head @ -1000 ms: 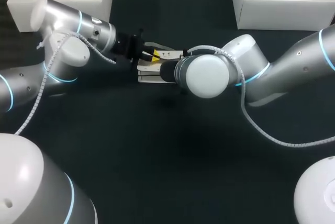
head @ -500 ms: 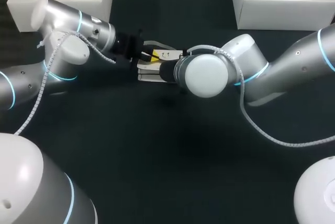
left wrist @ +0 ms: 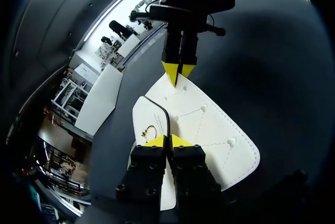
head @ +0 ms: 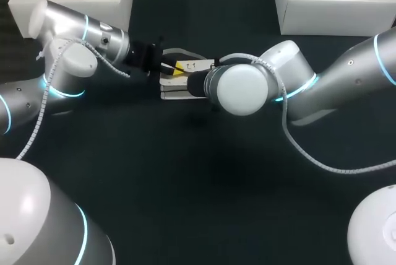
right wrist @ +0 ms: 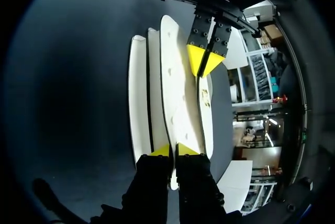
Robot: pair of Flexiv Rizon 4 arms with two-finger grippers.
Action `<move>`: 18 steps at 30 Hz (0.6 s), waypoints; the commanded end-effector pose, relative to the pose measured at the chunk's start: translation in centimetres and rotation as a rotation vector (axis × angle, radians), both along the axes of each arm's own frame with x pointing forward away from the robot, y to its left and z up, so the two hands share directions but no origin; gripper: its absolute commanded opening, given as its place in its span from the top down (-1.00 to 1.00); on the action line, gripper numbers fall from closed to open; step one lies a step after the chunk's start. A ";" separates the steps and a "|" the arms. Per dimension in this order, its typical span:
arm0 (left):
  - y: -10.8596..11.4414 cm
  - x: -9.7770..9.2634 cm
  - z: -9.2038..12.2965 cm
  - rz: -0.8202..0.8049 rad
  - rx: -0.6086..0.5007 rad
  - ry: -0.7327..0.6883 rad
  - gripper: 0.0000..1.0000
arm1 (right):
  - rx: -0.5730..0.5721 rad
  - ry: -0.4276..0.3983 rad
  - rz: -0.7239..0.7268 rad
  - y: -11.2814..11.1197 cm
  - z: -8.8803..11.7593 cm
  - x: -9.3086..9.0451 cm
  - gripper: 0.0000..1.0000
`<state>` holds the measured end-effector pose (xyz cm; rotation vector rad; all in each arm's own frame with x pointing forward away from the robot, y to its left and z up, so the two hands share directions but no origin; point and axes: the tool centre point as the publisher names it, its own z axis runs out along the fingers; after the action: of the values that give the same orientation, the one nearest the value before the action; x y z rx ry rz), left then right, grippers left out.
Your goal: Pick up the bag, open it, inspect its contents, close it, and place it on the opposite side
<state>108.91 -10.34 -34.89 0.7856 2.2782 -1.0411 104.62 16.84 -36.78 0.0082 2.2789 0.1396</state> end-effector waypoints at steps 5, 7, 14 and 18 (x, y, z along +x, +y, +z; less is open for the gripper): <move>-1.5 0.7 -0.8 -0.015 0.017 0.003 1.00 | 0.002 -0.005 0.000 -0.5 -0.2 -0.2 1.00; -1.4 0.6 -0.7 -0.012 0.007 0.005 1.00 | 0.002 -0.005 0.000 -0.5 -0.2 -0.2 1.00; -0.9 -0.3 0.5 0.010 -0.014 -0.013 -0.29 | 0.002 -0.005 0.000 -0.5 -0.2 -0.2 1.00; -0.6 -1.0 1.6 0.023 -0.015 -0.027 -1.00 | 0.008 -0.012 -0.006 -0.4 0.7 -0.5 0.90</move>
<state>109.31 -11.39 -33.90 0.7772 2.2568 -1.0469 104.53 16.44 -36.45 0.0148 2.2729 0.1437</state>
